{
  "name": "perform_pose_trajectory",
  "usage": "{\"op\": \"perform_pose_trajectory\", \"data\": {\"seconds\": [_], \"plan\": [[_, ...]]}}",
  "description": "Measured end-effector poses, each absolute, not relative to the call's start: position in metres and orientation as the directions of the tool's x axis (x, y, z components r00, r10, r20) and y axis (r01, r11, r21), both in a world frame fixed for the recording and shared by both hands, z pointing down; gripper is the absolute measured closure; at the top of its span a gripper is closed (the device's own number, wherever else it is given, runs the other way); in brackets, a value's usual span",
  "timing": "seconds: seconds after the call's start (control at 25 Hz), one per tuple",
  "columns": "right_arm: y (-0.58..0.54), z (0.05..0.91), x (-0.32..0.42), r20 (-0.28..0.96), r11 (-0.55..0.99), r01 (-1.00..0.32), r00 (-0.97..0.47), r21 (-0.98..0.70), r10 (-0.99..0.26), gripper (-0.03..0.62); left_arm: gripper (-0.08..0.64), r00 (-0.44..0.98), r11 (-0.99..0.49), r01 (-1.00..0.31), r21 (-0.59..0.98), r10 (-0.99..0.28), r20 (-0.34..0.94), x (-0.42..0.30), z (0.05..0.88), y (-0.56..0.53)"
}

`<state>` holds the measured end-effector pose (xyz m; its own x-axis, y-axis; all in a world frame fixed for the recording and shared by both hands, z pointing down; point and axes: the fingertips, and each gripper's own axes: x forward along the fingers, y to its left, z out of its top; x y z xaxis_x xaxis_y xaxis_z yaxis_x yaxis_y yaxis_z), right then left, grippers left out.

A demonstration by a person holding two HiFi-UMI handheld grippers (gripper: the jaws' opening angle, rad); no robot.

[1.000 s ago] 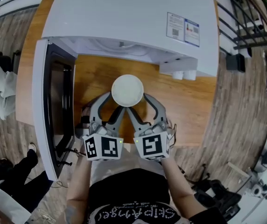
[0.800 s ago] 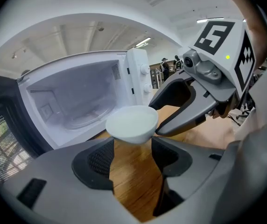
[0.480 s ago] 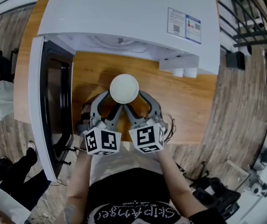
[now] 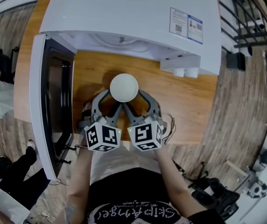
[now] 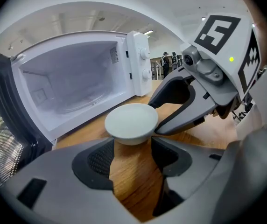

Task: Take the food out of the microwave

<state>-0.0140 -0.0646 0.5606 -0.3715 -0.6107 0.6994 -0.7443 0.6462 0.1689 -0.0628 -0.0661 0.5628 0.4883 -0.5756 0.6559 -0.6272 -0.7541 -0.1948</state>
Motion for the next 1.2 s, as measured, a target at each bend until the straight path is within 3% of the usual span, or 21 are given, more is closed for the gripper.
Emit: {"op": "perform_pose_trajectory", "data": {"seconds": [1.2], "plan": [[-0.0642,0.5627,-0.0135,0.699,0.657,-0.729,-0.370,0.189,-0.612,0.325,0.284,0.498,-0.744,-0.648,-0.160,-0.573,0.651,-0.0651,0.5649,-0.0665]]}}
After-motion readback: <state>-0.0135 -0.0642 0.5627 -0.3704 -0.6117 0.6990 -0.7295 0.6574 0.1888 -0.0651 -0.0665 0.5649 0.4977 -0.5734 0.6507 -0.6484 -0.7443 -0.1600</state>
